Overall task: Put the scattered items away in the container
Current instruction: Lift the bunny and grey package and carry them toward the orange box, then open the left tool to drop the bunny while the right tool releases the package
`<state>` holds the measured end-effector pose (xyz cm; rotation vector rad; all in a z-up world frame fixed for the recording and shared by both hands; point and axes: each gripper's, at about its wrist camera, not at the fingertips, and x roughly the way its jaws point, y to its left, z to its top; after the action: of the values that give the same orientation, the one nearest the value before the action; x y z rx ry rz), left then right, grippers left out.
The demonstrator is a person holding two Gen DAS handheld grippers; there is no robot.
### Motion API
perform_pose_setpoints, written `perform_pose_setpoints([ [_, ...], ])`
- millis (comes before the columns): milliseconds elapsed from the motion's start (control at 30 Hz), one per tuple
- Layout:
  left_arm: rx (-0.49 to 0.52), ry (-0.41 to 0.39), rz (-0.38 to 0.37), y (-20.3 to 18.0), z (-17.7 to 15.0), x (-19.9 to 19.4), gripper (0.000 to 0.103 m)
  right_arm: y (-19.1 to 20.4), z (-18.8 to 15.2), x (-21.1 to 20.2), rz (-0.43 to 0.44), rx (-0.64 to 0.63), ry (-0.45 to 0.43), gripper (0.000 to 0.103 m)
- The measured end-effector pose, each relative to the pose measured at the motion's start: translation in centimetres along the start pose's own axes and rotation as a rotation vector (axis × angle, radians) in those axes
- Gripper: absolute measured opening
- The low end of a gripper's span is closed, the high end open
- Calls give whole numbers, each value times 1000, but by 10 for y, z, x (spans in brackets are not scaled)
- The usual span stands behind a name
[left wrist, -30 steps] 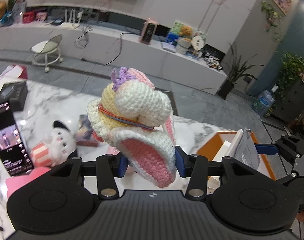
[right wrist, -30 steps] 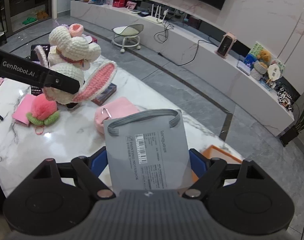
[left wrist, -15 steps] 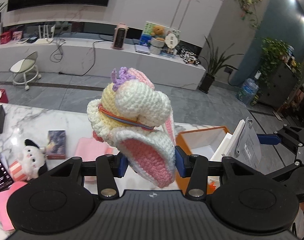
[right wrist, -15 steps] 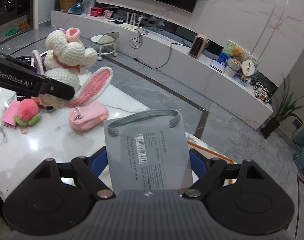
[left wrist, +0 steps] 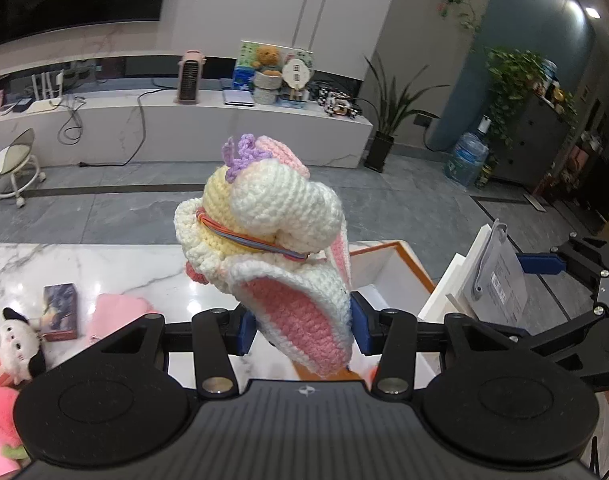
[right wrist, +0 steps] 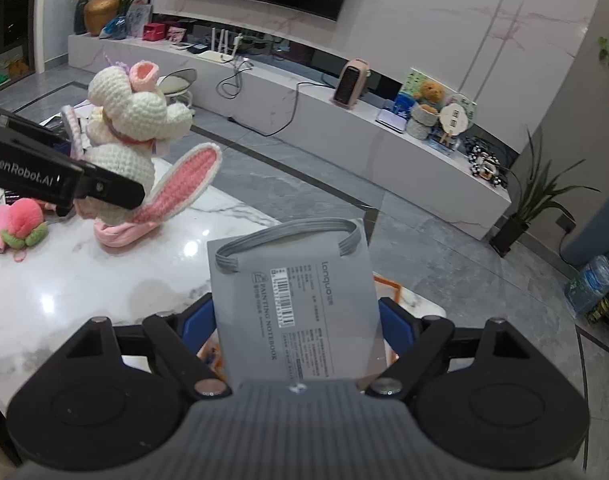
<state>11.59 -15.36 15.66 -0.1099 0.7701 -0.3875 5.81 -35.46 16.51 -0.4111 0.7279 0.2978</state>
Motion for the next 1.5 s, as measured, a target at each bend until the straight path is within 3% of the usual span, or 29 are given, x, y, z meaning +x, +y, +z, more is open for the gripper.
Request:
perform_pose_setpoints([
  [567,66,36,-29,-44,-1,30,54,-42,-31,0,-33,73,16,86],
  [1033,152,144,-68,-81,-29,71,54,-51,-59,29,0,93,67,86],
  [1500,141,211,-52,-82,-35,107,54,-55,-69,57,14,96,110,86],
])
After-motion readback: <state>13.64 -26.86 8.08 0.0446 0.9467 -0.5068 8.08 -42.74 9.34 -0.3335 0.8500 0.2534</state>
